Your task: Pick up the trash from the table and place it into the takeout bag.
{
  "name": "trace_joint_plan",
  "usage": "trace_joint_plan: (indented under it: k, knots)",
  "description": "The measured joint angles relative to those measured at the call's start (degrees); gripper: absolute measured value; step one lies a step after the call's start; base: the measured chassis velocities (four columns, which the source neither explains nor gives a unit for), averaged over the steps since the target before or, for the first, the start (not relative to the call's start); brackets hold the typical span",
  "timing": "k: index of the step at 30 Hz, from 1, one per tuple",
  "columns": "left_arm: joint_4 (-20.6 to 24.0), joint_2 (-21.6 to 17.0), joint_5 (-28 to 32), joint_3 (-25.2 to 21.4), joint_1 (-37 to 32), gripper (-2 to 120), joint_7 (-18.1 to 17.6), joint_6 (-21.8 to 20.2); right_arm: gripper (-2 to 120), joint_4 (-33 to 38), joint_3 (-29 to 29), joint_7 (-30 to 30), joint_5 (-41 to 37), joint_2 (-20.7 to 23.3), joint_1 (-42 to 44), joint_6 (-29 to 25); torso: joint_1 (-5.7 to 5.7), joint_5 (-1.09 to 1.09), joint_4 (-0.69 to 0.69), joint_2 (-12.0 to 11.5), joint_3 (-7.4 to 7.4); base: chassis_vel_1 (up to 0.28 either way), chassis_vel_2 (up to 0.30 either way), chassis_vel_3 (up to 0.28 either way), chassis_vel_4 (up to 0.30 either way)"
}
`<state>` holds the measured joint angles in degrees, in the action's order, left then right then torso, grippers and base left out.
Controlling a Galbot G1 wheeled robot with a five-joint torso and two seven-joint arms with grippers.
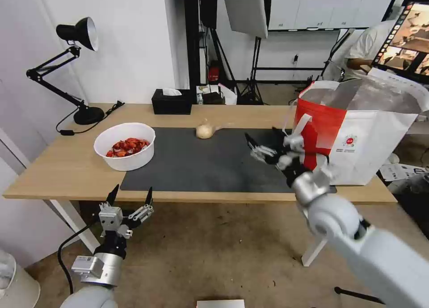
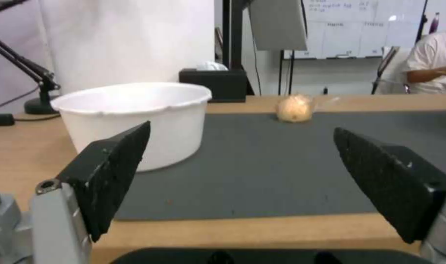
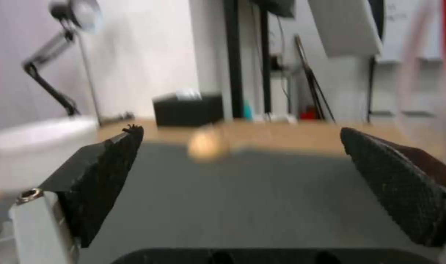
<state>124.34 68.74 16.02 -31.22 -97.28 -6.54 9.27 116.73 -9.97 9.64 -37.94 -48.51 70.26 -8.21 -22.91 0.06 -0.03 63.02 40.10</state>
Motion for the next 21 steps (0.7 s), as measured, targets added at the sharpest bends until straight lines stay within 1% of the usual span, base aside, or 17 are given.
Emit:
trace_joint_plan:
  k: [1, 2, 4, 6, 7, 9, 21]
  knots:
    - [-0.15, 0.0, -0.09, 0.0, -0.19, 100, 0.19, -0.06, 100, -0.41, -1.13, -0.51, 1.79, -0.88, 3.21, -1.19, 0.01, -0.06, 0.0, 0.01, 0.0, 0.0, 0.0, 0.0, 0.0]
    - [-0.4, -0.04, -0.21, 0.01, -0.3, 100, 0.52, -0.22, 100, -0.77, -2.08, -0.82, 3.62, -1.93, 6.42, -2.14, 0.01, -0.07, 0.0, 0.01, -0.01, 0.0, 0.0, 0.0, 0.0]
    - [-0.69, -0.08, -0.41, 0.07, -0.32, 100, 0.69, -0.3, 100, -0.94, -2.54, -0.85, 4.66, -2.64, 8.11, -2.55, 0.01, -0.06, 0.01, 0.01, 0.0, 0.0, 0.0, 0.0, 0.0]
    - [-2.03, -0.16, -0.62, 0.29, -0.11, 100, 0.79, -0.38, 100, -1.13, -3.1, -0.37, 6.67, -4.26, 10.44, -2.91, 0.01, -0.07, 0.02, 0.0, 0.0, 0.0, 0.0, 0.0, 0.0]
    - [-2.03, -0.16, -0.62, 0.29, -0.11, 100, 0.79, -0.38, 100, -1.13, -3.1, -0.37, 6.67, -4.26, 10.44, -2.91, 0.01, -0.07, 0.02, 0.0, 0.0, 0.0, 0.0, 0.0, 0.0]
    - [-3.79, -0.65, -0.64, 0.41, 0.13, 100, 0.79, -0.26, 100, -1.14, -3.11, 0.7, 7.26, -5.62, 12.17, -2.91, 0.0, -0.07, 0.03, 0.0, 0.01, 0.0, 0.0, 0.0, 0.0]
    - [-4.18, -0.9, 0.46, 0.3, 0.15, 100, 0.5, -0.43, 100, -0.63, -3.14, 1.91, 8.14, -6.16, 14.6, -2.36, 0.0, -0.06, 0.03, 0.01, 0.01, 0.0, 0.0, 0.0, 0.0]
